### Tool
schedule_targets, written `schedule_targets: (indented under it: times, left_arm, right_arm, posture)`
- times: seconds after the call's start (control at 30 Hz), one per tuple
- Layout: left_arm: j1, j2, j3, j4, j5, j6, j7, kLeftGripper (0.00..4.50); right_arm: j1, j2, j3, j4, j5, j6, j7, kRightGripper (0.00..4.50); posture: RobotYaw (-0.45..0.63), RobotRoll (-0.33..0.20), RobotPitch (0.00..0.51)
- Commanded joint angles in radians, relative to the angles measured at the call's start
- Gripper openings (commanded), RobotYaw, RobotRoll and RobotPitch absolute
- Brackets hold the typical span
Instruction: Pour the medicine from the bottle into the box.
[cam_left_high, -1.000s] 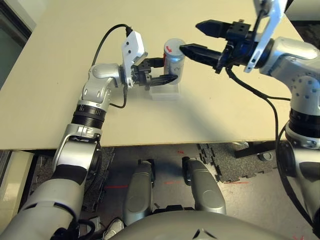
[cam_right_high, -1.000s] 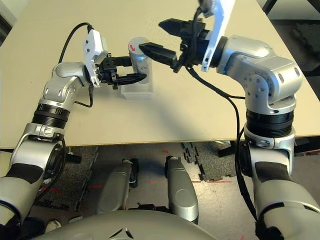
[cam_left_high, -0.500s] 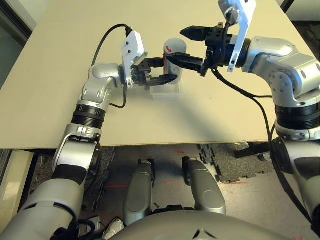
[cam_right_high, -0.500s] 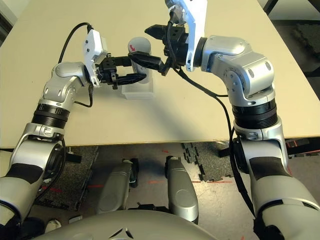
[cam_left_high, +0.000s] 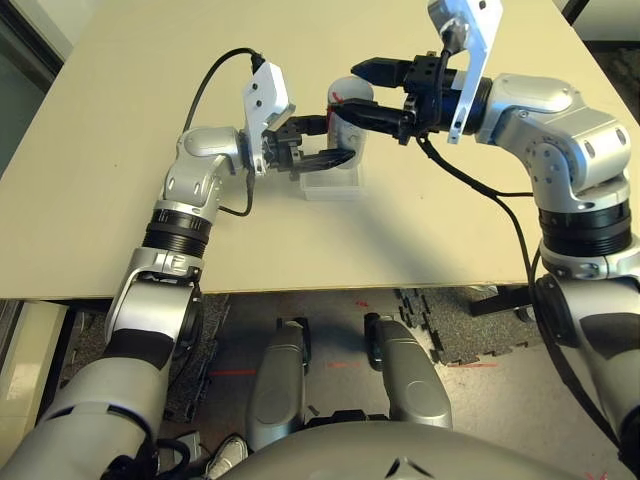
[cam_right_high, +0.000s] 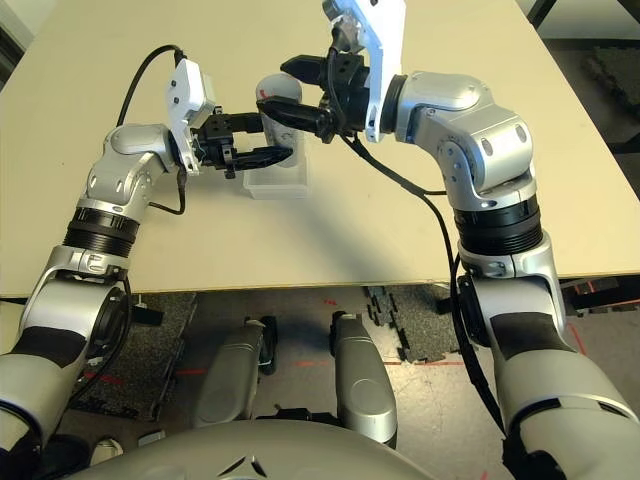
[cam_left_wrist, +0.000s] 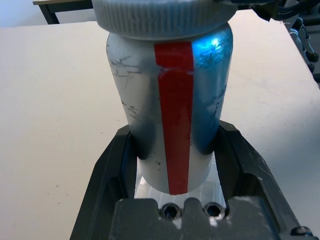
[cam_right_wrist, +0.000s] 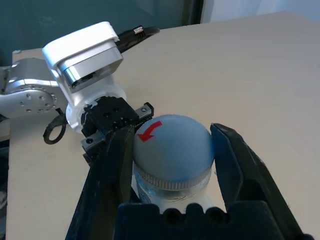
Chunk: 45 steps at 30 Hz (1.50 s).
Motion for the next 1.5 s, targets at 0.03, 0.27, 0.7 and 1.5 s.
schedule_targets:
  times: [0.03,0.27,0.7,1.5]
  left_arm:
    - [-0.006,-0.004,-0.003,-0.004,0.01,-0.006,-0.013,2.4]
    - [-0.005,-0.009,-0.005,-0.002,0.012,-0.009,-0.009,2.4]
    - [-0.044,-0.05,0.051,0.056,0.04,-0.074,0.142,2.4]
    - [-0.027,-0.096,0.291,0.416,0.142,-0.318,0.868,2.4]
  right_arm:
    - [-0.009,0.003,0.01,-0.021,0.005,0.017,0.007,2.51]
    - [-0.048,0.042,-0.046,0.009,0.025,0.037,-0.047,2.51]
    - [-0.171,0.111,-0.221,0.281,-0.039,-0.065,-0.296,2.51]
    - [0.091,0.163,-0.174,0.651,-0.303,-0.484,-0.453,2.51]
  posture:
    - [-0.06,0.0,0.205]
    - [-0.06,0.0,0.204]
    - [-0.05,0.0,0.205]
    - [0.0,0.0,0.203]
